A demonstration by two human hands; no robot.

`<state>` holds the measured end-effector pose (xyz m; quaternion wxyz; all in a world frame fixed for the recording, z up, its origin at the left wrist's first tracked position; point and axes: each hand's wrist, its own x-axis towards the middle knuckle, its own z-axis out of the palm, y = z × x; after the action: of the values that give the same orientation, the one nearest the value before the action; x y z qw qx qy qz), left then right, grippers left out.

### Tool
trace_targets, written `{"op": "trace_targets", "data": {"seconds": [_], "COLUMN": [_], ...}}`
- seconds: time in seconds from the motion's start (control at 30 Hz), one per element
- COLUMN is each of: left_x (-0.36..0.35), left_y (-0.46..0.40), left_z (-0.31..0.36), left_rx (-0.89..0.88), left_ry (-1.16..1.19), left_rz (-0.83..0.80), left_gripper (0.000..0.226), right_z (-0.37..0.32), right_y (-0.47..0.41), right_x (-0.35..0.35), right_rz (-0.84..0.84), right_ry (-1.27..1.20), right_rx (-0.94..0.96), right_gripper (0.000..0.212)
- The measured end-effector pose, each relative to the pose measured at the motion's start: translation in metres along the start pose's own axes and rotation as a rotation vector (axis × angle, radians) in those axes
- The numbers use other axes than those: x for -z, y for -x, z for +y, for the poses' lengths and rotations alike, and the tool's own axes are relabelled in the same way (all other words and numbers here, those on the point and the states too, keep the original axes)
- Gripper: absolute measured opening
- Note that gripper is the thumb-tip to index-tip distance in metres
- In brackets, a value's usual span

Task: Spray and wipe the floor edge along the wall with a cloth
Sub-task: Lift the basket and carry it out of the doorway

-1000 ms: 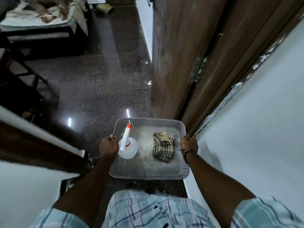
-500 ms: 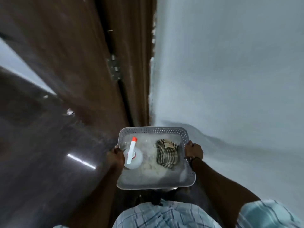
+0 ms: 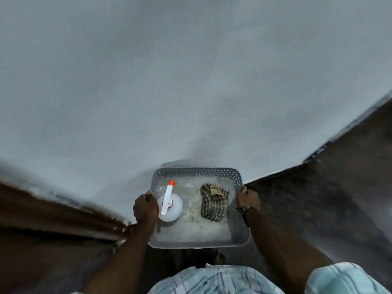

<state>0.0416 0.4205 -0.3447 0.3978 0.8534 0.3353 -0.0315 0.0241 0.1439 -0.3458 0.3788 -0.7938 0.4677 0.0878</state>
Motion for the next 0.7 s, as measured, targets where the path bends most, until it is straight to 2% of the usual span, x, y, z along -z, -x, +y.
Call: {"op": "trace_targets", "data": {"seconds": [0.33,0.7], "left_x": [-0.180,-0.363], "left_y": [0.060,0.135], "left_z": [0.159,0.295], "left_rx": [-0.375,-0.710], "left_ry": [-0.066,-0.261], "left_rz": [-0.321,-0.667], "left_gripper": [0.041,0.040], "right_z": [0.073,0.146], "right_y": [-0.115,-0.185], "right_x": [0.147,0.243], "right_rz": [0.297,0.576], "right_ry": [-0.333,-0.506], "right_rx": [-0.303,-0.660], "right_gripper": [0.044,0.044]}}
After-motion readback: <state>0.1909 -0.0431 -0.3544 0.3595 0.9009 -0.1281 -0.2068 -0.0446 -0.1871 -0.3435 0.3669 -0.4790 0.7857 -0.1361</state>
